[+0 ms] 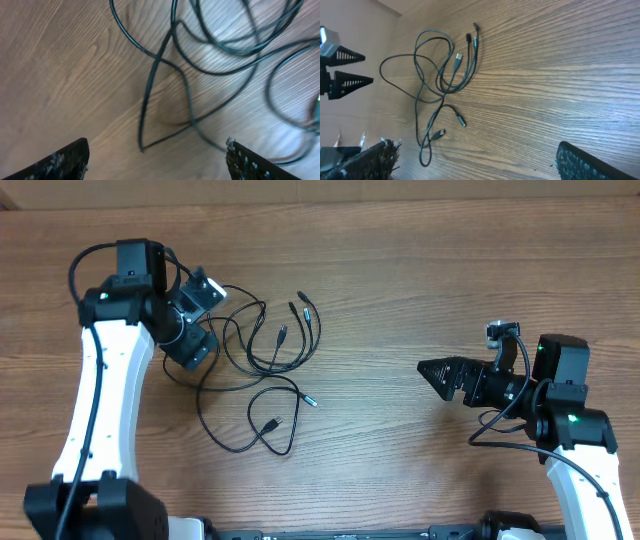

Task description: Untangle cables

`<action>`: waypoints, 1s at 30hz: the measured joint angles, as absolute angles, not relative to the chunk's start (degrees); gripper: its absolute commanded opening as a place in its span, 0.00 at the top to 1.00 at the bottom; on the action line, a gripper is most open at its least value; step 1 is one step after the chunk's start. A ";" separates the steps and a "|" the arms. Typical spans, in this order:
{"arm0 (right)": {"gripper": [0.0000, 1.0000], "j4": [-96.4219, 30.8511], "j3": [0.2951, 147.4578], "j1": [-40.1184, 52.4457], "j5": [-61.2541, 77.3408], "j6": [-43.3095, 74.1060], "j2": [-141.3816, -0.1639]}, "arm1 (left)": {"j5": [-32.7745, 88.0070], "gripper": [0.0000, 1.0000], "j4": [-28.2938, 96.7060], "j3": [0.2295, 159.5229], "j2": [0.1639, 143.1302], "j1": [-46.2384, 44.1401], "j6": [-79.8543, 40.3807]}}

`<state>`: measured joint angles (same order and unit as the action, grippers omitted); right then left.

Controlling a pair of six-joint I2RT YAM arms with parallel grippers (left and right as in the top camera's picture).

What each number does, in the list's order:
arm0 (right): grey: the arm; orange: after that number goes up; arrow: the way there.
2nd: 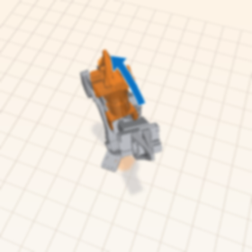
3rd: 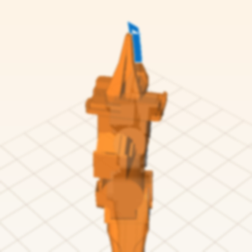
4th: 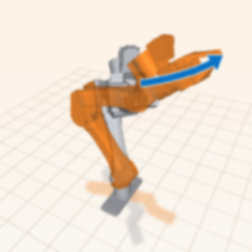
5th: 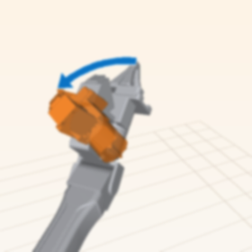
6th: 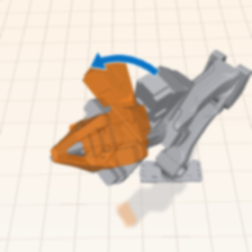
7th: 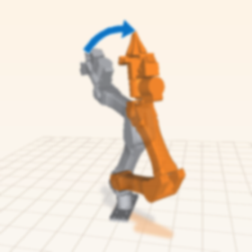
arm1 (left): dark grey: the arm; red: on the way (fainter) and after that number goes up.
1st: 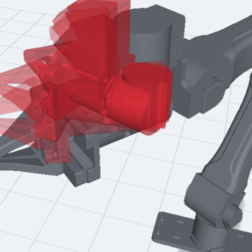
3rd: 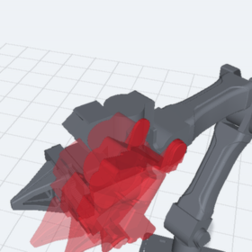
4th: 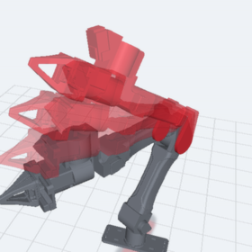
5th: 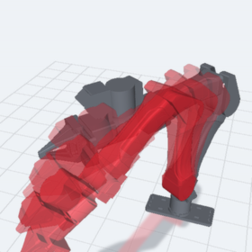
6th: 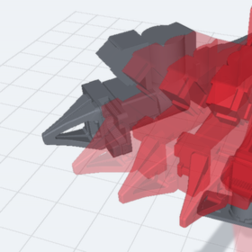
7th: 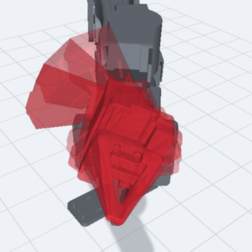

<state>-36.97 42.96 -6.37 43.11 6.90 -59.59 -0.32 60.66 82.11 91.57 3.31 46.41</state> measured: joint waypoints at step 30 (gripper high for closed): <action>0.00 -36.91 42.96 -6.37 40.47 6.00 -59.59 | 4.95 0.96 50.59 82.02 89.82 4.99 48.29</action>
